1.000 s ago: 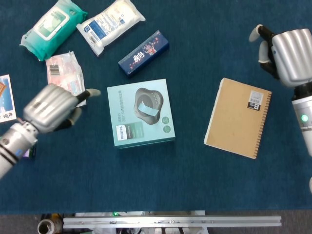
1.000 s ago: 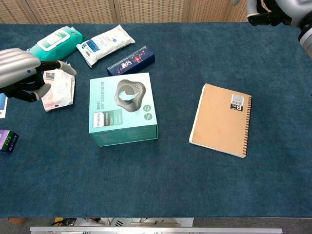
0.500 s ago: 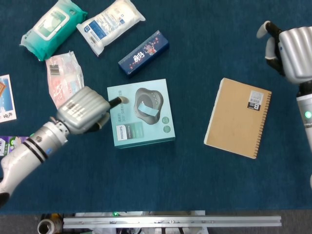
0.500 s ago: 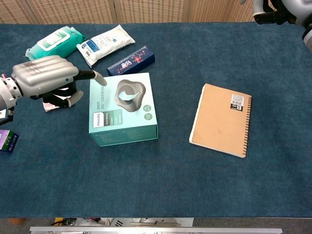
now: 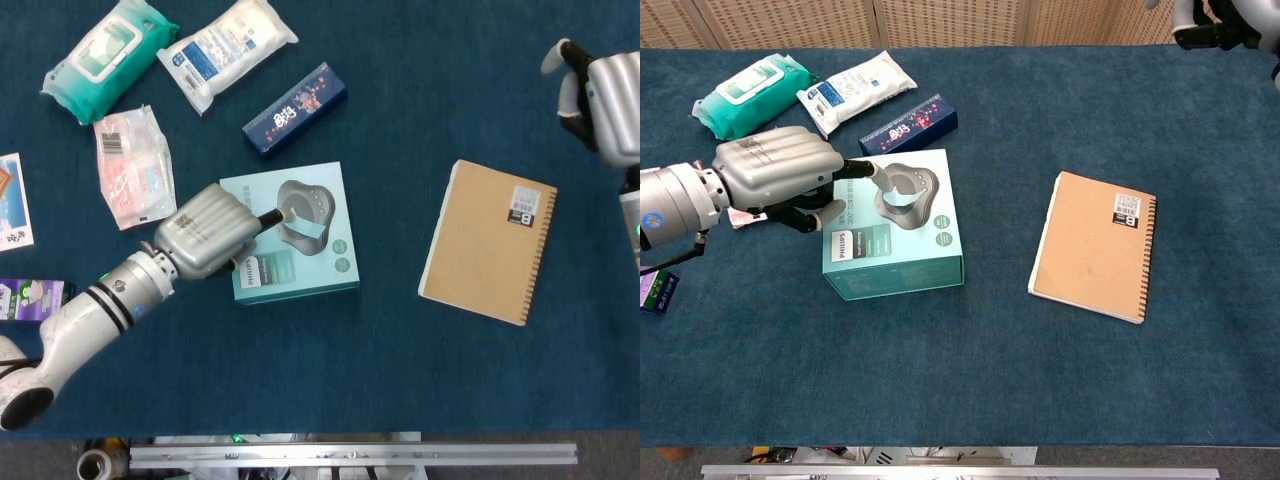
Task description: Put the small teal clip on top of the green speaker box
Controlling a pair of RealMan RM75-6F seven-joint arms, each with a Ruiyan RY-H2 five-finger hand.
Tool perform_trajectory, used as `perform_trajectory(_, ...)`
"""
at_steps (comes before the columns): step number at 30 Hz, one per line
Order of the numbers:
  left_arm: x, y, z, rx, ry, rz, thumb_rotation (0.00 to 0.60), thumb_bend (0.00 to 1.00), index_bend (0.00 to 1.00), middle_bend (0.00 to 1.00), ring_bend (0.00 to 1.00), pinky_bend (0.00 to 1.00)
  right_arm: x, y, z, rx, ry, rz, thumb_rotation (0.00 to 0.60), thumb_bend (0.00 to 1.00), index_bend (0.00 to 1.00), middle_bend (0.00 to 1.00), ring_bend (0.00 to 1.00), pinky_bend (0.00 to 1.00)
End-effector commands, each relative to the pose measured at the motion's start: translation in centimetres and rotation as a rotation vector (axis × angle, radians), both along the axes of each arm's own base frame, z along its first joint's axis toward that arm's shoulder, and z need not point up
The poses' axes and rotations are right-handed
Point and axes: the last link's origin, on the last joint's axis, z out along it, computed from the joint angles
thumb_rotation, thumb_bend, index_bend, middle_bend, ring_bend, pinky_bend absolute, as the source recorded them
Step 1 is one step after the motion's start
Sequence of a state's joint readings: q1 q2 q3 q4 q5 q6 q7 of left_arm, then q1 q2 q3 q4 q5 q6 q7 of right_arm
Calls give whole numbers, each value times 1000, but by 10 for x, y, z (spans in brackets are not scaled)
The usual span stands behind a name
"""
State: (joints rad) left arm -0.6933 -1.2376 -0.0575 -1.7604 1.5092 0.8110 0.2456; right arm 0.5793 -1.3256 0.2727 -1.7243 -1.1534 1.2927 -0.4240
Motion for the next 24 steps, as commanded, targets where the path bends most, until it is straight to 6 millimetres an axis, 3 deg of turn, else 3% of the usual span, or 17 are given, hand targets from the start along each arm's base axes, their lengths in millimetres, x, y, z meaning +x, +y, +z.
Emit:
perform_trajectory(1,4,0,-3,1,-2,-7,600,623,213,998,1000,920,-2,0,2,-4,0,-3,600,677,470,893,930,1000)
perform_trajectory(8,9,3,-11,-11,17,-5,600,623,213,998,1000,920,-10,2,7,-12,-3,-21,600,674,469,893,930,1000)
perform_trajectory(24,1,5,-13,2,48,23,600,623,213,998,1000,920,-15,4,10,-13,-15,-24,600,666,469,893,929,1000)
